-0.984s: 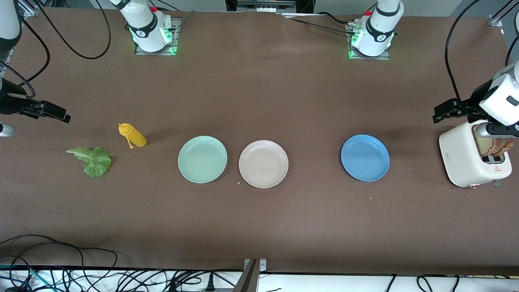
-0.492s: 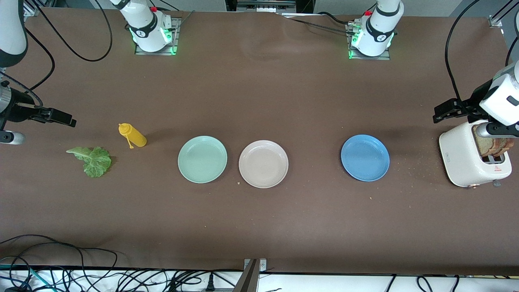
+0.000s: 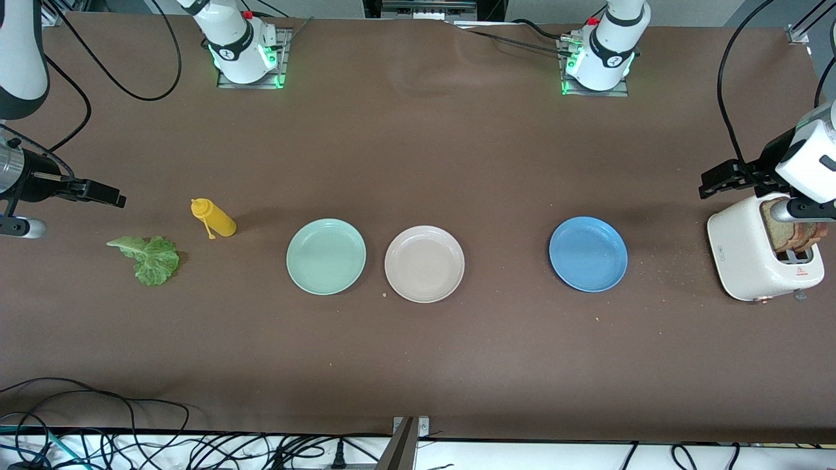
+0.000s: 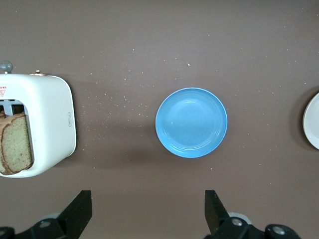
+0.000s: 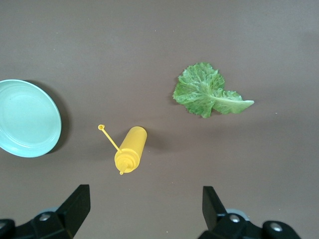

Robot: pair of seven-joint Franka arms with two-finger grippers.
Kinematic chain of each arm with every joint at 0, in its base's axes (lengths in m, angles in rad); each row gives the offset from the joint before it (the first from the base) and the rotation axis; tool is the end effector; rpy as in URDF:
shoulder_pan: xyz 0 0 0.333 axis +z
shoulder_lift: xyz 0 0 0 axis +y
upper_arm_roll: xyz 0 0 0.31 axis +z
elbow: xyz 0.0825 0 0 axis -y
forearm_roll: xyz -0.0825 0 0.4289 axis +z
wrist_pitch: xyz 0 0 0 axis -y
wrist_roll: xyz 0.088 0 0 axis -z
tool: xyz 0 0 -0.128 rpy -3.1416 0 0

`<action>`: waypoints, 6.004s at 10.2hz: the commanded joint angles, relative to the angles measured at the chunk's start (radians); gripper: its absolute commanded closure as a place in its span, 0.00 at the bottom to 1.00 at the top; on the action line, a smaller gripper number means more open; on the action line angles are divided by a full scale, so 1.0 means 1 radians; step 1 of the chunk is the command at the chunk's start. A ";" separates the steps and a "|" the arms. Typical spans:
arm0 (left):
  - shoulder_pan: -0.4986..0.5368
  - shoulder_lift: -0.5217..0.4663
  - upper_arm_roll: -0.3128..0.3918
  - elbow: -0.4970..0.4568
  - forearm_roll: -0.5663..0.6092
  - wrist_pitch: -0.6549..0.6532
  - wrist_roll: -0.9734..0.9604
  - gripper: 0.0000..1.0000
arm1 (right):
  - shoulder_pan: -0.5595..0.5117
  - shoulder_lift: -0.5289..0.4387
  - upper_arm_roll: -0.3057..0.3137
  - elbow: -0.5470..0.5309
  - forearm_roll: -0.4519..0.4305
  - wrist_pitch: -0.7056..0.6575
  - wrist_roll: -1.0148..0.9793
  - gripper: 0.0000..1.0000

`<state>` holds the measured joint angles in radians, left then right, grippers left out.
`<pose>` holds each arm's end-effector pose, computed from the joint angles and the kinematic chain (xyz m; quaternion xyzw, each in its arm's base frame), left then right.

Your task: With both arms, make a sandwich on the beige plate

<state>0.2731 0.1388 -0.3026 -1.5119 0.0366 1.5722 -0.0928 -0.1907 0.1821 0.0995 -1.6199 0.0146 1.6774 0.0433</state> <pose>0.6352 -0.0035 0.5458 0.9988 0.0316 -0.0362 0.0002 0.6421 -0.0605 0.4676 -0.9956 0.0685 0.0614 0.0177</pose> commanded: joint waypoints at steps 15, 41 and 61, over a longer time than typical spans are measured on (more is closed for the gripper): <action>0.018 0.022 0.002 0.075 0.020 -0.014 -0.015 0.00 | -0.007 -0.064 0.005 0.008 -0.019 0.018 -0.006 0.00; -0.034 0.050 -0.009 0.076 0.011 -0.001 -0.010 0.00 | -0.010 -0.058 0.003 0.006 -0.019 0.016 -0.005 0.00; -0.029 0.051 -0.004 0.076 0.013 0.005 -0.010 0.00 | -0.010 -0.056 0.003 0.006 -0.018 0.016 0.001 0.00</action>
<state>0.2391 0.1831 -0.3018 -1.4525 0.0399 1.5742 -0.1098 -0.1925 0.1327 0.0963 -1.6104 0.0077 1.6991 0.0428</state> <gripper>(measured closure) 0.000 0.000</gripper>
